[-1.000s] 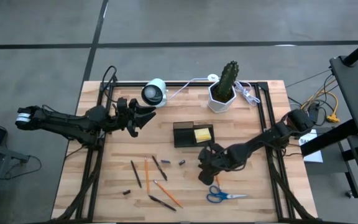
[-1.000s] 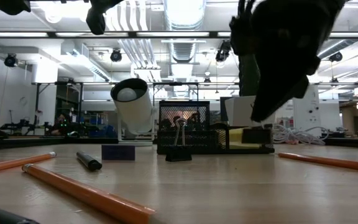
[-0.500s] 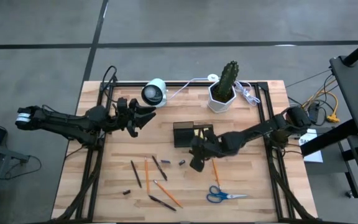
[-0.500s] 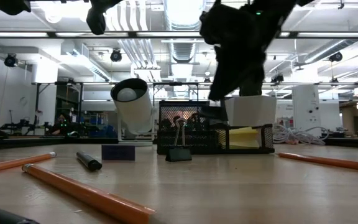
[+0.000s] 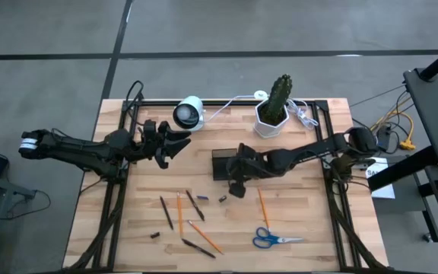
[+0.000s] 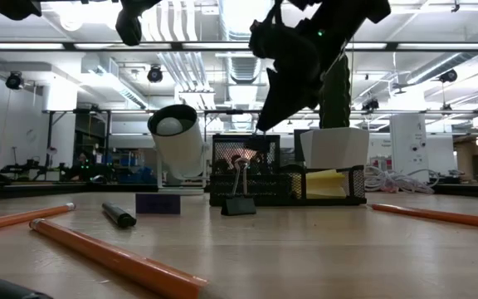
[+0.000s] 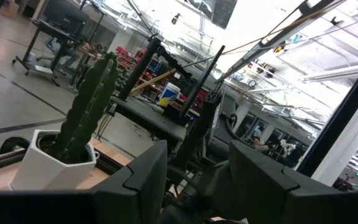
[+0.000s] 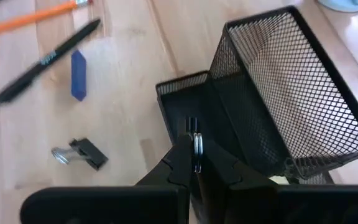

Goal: Pick and place office supplies into organizer
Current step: Put the right black binder clip into the black desk organizer

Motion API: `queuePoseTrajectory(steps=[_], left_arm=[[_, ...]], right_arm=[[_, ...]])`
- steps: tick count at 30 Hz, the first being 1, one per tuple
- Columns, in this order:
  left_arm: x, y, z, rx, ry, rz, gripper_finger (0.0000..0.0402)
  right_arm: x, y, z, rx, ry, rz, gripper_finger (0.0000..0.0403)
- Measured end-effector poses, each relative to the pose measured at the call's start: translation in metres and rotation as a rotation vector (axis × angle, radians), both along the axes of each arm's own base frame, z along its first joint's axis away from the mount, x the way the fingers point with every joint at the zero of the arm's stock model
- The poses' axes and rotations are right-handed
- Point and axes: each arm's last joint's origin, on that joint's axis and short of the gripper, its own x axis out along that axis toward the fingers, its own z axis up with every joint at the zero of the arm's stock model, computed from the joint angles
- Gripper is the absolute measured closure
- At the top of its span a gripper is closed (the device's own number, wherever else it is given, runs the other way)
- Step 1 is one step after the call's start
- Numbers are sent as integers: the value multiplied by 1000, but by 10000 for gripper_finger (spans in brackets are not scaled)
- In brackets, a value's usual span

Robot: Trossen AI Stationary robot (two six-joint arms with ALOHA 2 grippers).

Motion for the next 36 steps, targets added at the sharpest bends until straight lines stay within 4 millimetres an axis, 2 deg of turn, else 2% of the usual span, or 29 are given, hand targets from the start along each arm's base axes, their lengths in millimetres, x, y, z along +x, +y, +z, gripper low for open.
queuePoseTrajectory(steps=[8,16,25,36], left_arm=[[0,0,0,0,0,0,244],[0,0,0,0,0,0,244],[0,0,0,-1,-2,0,244],[0,0,0,-1,-3,0,244]], right_arm=[[0,-14,-3,-35,22,34,394],[1,-17,-4,-41,30,172,394],[9,-24,-30,-28,99,185,394],[7,-30,-33,-7,131,175,394]])
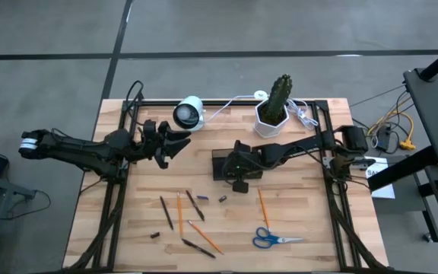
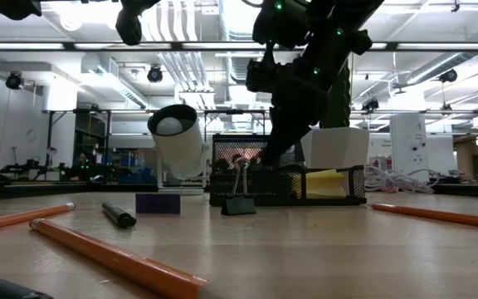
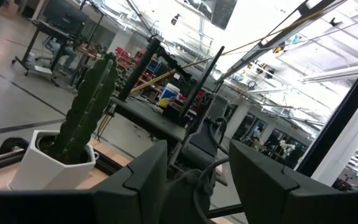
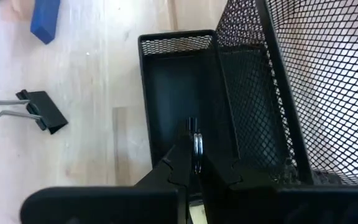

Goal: Pick and place office supplies into organizer
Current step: Put the right black binder clip into the black desk organizer

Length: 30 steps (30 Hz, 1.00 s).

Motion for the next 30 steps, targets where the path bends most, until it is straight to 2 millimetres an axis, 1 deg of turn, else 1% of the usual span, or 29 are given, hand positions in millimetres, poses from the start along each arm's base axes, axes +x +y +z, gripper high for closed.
queuePoseTrajectory(steps=[9,30], left_arm=[[0,0,0,0,0,0,244],[0,0,0,0,0,0,244]], right_arm=[[-2,-2,-1,67,23,25,394],[-3,-3,-2,74,35,16,394]])
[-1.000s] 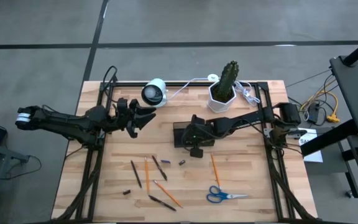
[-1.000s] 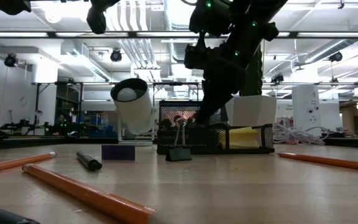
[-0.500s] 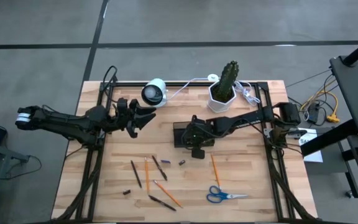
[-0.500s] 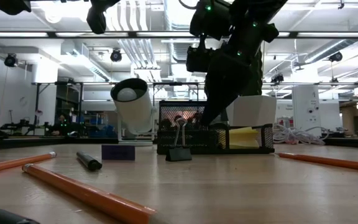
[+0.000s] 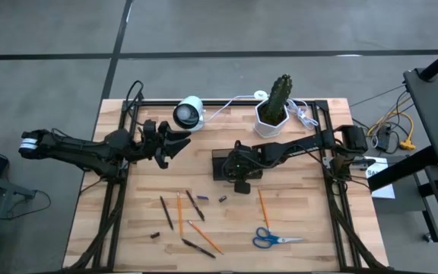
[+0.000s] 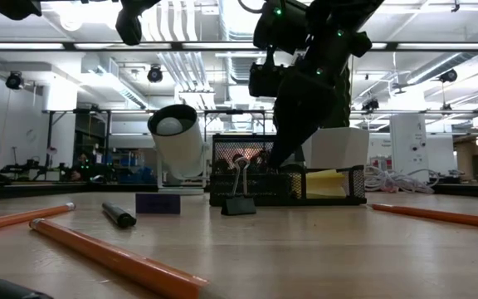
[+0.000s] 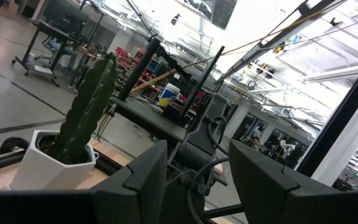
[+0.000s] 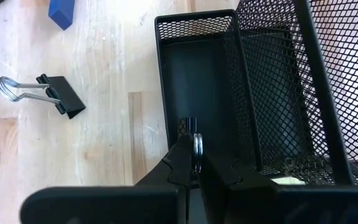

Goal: Pick and place office supplies into organizer
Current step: Put the right black binder clip into the black desk organizer

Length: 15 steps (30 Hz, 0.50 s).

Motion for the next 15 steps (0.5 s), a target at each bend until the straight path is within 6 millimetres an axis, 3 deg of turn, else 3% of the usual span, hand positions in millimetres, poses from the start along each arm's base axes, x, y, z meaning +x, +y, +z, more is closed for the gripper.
queuePoseTrajectory(steps=[15], left_arm=[[0,0,0,1,0,0,244]], right_arm=[[0,0,0,16,-1,-30,392]])
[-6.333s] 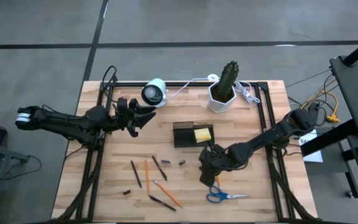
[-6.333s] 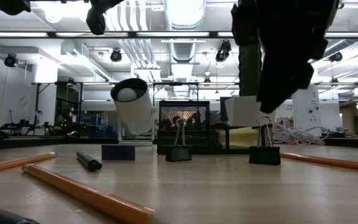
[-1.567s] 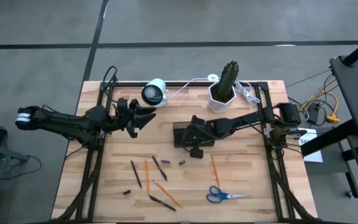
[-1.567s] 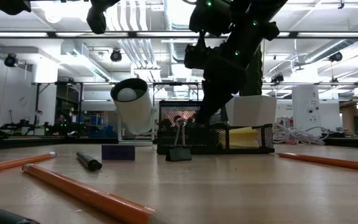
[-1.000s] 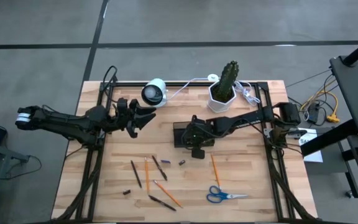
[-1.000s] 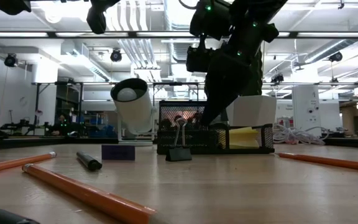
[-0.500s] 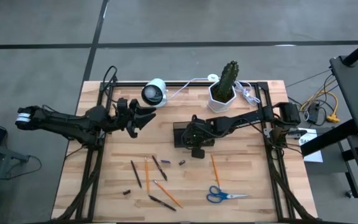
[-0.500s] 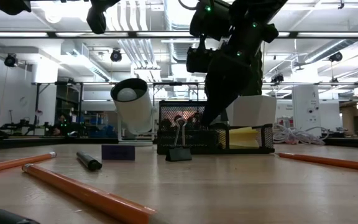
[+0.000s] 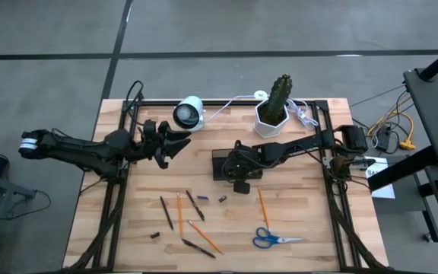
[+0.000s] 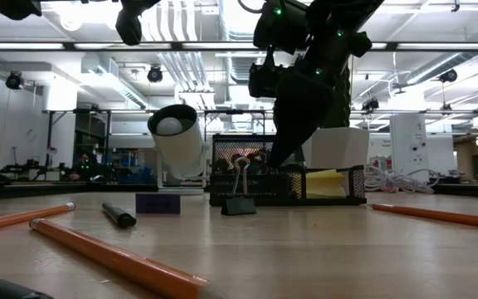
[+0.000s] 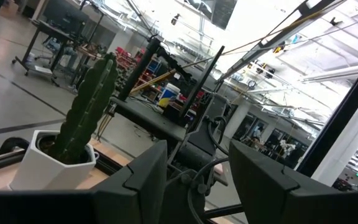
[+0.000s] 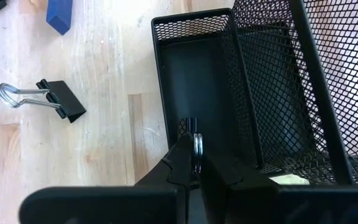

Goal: Pick and place office supplies into organizer
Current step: Put the right black binder clip into the black desk organizer, then put the right yellow pencil into the black desk organizer

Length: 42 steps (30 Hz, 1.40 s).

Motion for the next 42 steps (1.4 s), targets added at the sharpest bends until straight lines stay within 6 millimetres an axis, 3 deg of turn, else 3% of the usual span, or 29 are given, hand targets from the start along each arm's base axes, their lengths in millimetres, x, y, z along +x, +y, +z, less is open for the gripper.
queuePoseTrajectory(steps=[15,25,31,42], left_arm=[[0,0,0,0,0,0,244],[0,0,0,0,0,0,244],[0,0,0,0,0,0,244],[0,0,0,0,0,0,244]], right_arm=[[0,0,0,1,0,-3,326],[-1,0,4,17,-14,-33,306],[6,1,17,56,-55,-98,298],[22,11,61,127,-110,-182,291]])
